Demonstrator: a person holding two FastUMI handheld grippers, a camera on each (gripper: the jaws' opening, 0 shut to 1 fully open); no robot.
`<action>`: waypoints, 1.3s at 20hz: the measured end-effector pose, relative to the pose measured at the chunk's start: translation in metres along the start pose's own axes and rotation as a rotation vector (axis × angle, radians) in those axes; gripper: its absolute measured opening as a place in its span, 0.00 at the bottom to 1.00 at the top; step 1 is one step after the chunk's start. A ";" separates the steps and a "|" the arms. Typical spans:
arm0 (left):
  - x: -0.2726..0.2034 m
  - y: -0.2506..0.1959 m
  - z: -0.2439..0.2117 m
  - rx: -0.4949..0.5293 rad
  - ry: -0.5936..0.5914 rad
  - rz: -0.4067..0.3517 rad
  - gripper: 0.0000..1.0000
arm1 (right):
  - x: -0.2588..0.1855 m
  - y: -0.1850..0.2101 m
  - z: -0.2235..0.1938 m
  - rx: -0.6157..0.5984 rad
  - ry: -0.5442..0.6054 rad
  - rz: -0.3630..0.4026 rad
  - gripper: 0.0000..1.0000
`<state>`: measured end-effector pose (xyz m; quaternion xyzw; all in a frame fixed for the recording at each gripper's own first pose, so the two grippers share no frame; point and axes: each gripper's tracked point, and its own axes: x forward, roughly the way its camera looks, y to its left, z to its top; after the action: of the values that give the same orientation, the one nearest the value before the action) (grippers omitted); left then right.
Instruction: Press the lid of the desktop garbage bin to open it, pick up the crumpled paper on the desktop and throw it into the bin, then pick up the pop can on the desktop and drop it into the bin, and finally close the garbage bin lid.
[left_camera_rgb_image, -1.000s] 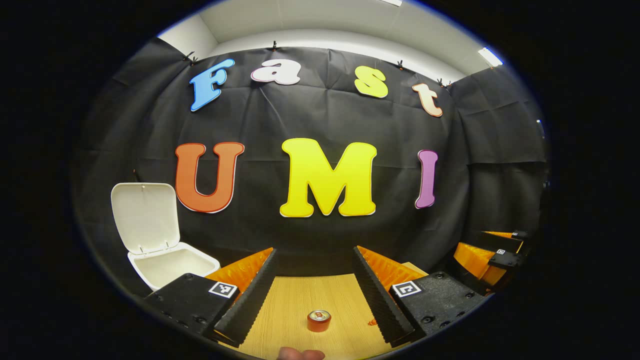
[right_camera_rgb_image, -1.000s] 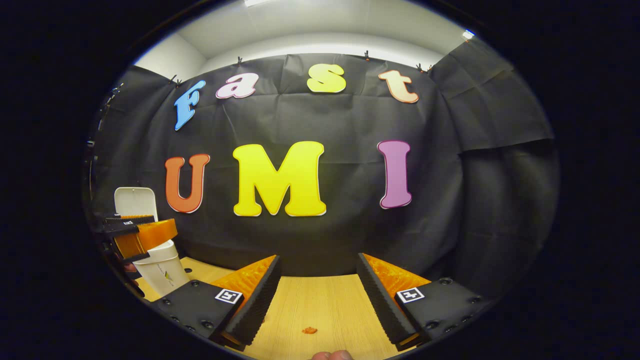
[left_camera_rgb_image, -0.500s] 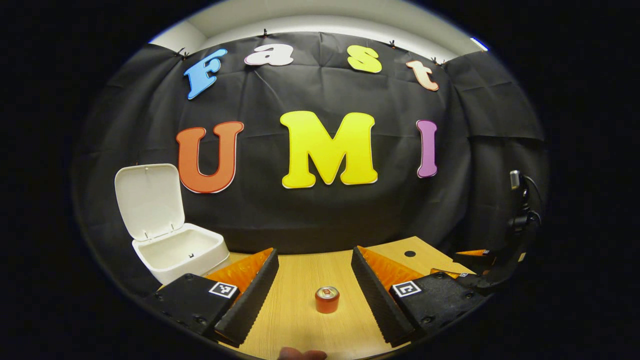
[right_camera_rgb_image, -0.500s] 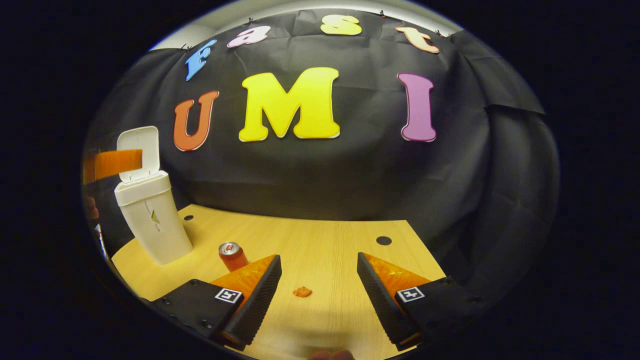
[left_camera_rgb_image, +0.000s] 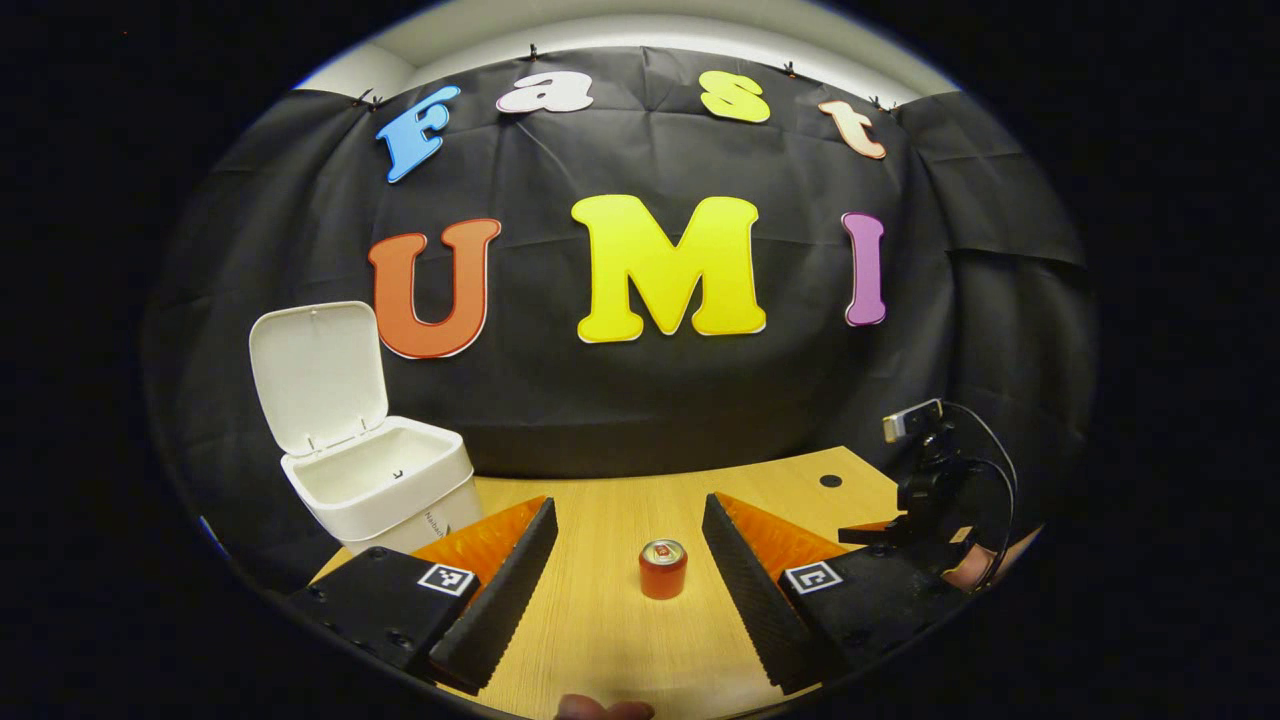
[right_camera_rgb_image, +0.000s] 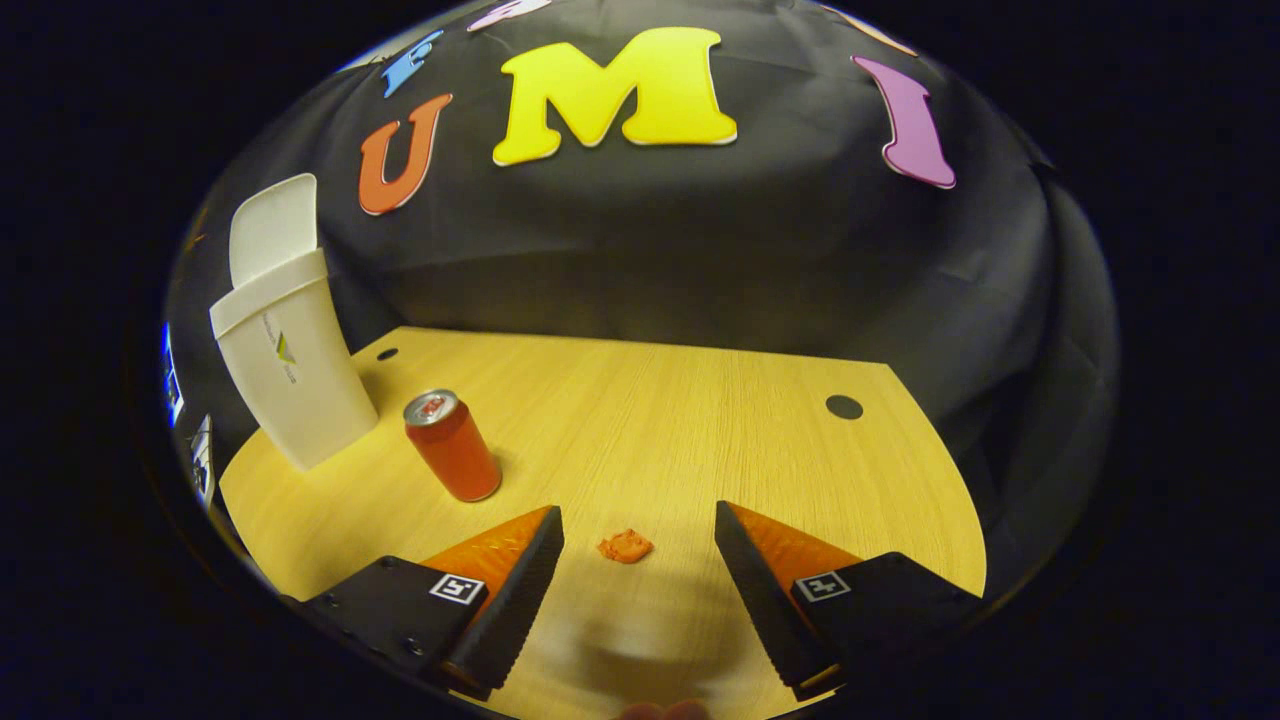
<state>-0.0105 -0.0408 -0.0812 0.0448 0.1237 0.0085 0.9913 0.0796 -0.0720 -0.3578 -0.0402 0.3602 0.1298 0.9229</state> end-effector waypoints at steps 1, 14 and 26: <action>0.000 0.003 -0.002 -0.001 0.005 0.015 0.96 | 0.011 0.002 -0.010 -0.001 0.036 0.004 0.97; -0.012 0.045 -0.020 -0.029 0.064 0.140 0.96 | 0.061 0.018 -0.058 -0.050 0.197 0.036 0.87; -0.019 0.049 -0.019 -0.033 0.055 0.117 0.96 | 0.064 0.025 -0.050 -0.072 0.181 0.023 0.24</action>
<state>-0.0344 0.0095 -0.0907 0.0354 0.1481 0.0697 0.9859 0.0853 -0.0426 -0.4370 -0.0809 0.4374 0.1491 0.8831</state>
